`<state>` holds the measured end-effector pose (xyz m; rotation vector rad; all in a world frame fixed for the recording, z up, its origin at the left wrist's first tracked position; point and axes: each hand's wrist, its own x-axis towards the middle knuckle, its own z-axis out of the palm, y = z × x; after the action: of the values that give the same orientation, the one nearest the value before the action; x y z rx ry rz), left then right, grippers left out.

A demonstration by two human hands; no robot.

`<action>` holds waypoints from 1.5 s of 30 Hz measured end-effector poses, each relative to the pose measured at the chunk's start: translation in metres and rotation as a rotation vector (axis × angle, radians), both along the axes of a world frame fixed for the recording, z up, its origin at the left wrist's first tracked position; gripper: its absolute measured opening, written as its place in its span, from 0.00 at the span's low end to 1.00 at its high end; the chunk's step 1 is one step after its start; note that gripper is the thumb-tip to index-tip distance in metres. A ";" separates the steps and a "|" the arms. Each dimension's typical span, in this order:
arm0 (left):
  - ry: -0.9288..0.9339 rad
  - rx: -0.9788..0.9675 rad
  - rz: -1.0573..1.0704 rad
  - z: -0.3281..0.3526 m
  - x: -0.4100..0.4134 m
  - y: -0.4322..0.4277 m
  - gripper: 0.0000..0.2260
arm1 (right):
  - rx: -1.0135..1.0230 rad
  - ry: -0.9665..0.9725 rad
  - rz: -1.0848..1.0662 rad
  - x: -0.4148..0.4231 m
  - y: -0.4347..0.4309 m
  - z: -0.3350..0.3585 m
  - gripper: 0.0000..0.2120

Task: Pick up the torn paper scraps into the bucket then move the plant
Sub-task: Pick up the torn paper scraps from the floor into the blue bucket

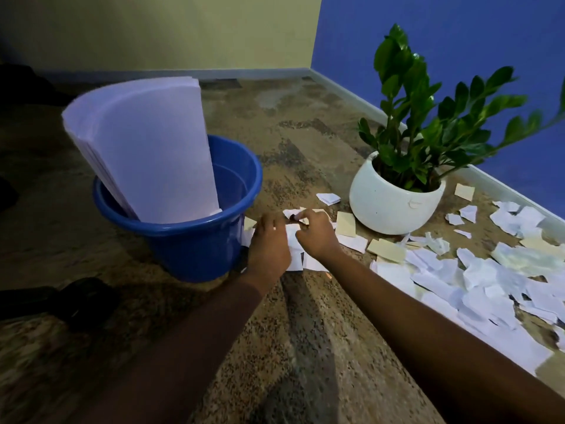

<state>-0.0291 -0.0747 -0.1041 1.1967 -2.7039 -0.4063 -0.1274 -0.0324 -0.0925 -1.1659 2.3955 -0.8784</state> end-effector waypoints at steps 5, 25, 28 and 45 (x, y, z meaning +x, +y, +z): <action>-0.204 0.182 0.135 -0.037 -0.006 -0.023 0.33 | 0.289 0.172 0.091 -0.009 -0.001 -0.042 0.27; -0.342 0.119 0.155 -0.071 -0.034 -0.049 0.23 | 0.443 0.184 0.154 -0.017 -0.023 -0.068 0.23; -0.411 0.014 0.098 -0.070 -0.025 -0.045 0.24 | 0.317 0.293 0.127 -0.024 -0.015 -0.069 0.12; -0.331 0.158 -0.063 -0.061 0.005 -0.007 0.26 | 0.499 0.219 0.085 -0.046 0.048 -0.048 0.25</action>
<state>-0.0241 -0.0819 -0.1654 1.3276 -3.0461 -0.4754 -0.1730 0.0158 -0.1405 -1.1889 2.5017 -0.1080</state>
